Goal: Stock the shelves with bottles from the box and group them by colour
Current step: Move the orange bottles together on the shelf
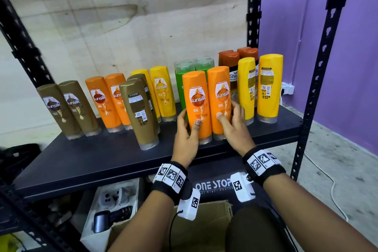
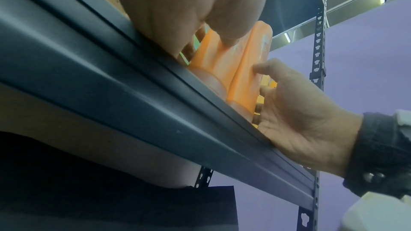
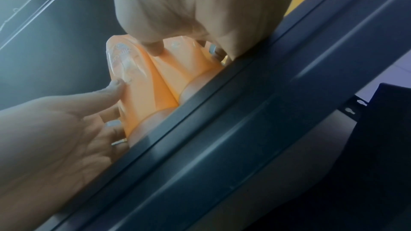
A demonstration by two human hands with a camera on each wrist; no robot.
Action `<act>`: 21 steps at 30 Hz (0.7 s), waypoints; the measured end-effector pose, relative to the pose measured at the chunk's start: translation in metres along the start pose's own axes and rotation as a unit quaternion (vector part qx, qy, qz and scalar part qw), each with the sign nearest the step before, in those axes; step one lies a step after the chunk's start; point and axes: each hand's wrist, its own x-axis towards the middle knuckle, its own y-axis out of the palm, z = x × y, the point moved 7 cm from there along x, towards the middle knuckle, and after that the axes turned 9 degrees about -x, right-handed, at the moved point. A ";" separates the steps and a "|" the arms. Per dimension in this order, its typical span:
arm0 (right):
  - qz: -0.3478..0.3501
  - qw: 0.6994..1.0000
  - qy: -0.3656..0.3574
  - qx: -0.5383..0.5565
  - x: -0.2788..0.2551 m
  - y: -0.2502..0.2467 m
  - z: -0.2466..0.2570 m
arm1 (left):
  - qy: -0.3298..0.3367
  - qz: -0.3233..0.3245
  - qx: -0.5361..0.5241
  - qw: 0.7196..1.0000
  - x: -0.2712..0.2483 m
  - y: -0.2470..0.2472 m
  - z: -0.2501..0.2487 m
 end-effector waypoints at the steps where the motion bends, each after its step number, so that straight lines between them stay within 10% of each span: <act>1: 0.008 1.000 -0.001 0.001 0.001 0.001 0.001 | 0.003 0.000 0.008 1.000 0.001 -0.001 -0.001; 21: 0.031 0.994 0.028 -0.106 0.039 0.021 0.006 | -0.060 -0.096 0.149 0.982 0.038 -0.006 0.008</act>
